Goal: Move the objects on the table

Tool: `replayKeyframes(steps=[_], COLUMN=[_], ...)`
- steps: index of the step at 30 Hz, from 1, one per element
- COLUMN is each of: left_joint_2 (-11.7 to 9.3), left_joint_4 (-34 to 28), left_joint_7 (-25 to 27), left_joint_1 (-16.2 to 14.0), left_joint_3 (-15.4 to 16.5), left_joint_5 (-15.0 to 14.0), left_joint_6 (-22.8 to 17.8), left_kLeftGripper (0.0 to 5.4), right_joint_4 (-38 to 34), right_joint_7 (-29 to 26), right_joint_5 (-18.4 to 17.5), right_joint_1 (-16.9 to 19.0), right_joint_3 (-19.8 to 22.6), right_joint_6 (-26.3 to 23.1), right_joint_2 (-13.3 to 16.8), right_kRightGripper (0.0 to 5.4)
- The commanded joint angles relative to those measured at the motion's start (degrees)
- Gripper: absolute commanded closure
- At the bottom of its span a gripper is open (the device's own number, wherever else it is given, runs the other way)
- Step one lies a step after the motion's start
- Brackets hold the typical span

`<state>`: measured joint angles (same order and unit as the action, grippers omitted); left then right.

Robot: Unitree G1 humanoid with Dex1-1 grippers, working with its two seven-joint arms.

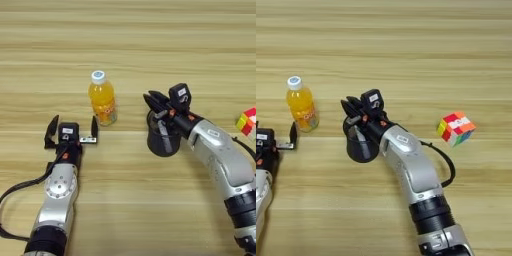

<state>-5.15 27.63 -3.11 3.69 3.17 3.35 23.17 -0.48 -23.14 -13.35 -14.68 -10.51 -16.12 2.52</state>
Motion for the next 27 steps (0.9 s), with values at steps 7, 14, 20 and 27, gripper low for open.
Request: replayKeyframes(steps=[7,14,20,27], left_joint_2=[0.18,0.17,-0.35,-1.10], left_joint_4=[0.31,0.20,-2.55,-12.30], left_joint_7=[0.04,0.05,0.33,2.84], left_joint_1=[0.54,0.76,0.00,-3.47], left_joint_3=[-0.15,-0.21,-0.11,-0.88], left_joint_5=[0.10,0.16,0.14,-0.39], left_joint_6=[0.21,0.33,-0.05,-2.71], left_kLeftGripper=[0.00,0.00,0.00,0.00], right_joint_4=[-2.58,-7.62,-10.19,-14.61], right_joint_7=[0.42,0.90,1.40,2.91], right_joint_5=[-0.20,-0.54,-1.05,-2.47], right_joint_1=[0.73,1.46,1.31,-0.51], right_joint_3=[0.75,1.62,2.39,3.93], right_joint_6=[0.01,2.13,2.07,1.51], right_joint_2=[-0.03,-0.44,-0.60,-0.96], right_kRightGripper=[4.73,4.73,4.73,4.73])
